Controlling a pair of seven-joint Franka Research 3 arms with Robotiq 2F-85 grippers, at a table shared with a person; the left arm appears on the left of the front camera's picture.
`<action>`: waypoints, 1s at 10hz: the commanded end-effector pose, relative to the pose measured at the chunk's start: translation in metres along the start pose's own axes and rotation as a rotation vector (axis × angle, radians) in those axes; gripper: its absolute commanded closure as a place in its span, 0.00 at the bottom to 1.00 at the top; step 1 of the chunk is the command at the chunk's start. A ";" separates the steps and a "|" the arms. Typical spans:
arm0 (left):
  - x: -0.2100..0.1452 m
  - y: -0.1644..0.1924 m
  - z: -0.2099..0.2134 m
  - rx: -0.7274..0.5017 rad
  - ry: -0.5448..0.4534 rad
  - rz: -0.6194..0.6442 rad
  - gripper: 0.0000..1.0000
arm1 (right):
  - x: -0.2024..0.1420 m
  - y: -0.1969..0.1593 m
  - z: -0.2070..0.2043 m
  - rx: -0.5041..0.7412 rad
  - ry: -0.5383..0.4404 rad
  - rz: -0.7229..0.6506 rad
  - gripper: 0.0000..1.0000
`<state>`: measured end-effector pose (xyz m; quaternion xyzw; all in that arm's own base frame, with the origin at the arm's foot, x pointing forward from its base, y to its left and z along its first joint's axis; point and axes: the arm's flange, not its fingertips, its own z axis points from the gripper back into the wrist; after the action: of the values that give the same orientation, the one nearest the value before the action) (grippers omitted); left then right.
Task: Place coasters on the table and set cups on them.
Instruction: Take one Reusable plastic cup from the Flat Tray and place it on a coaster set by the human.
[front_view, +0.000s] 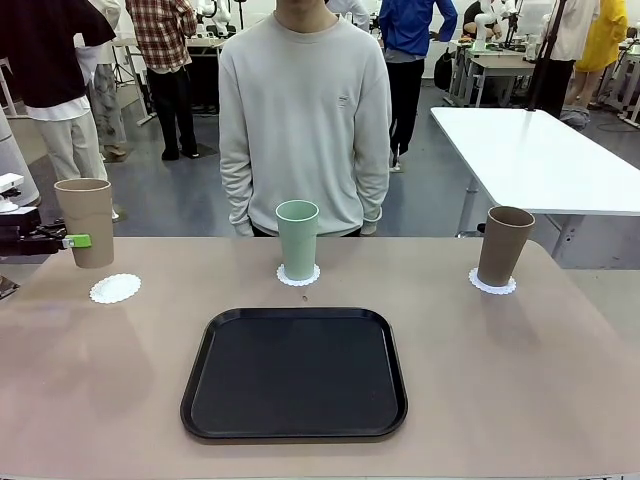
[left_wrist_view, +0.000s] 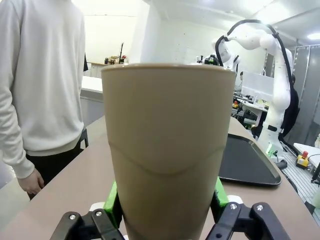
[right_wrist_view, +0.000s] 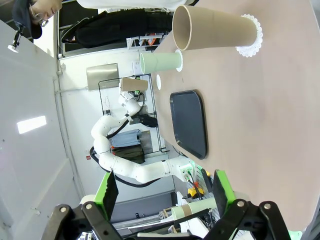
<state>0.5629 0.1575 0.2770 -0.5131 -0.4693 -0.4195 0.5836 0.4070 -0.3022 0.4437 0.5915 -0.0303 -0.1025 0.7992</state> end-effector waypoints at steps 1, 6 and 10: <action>0.017 -0.008 -0.010 0.073 0.023 -0.019 0.16 | 0.000 0.001 -0.001 0.005 -0.004 0.002 0.00; -0.002 0.001 -0.001 0.013 0.008 0.004 0.16 | 0.000 0.001 -0.001 0.005 -0.004 0.002 0.00; -0.044 0.013 -0.015 -0.112 -0.051 -0.117 0.16 | 0.000 0.001 -0.001 0.005 -0.004 0.002 0.00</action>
<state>0.5625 0.1381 0.2391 -0.5199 -0.4805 -0.4479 0.5461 0.4071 -0.3021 0.4437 0.5915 -0.0302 -0.1024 0.7992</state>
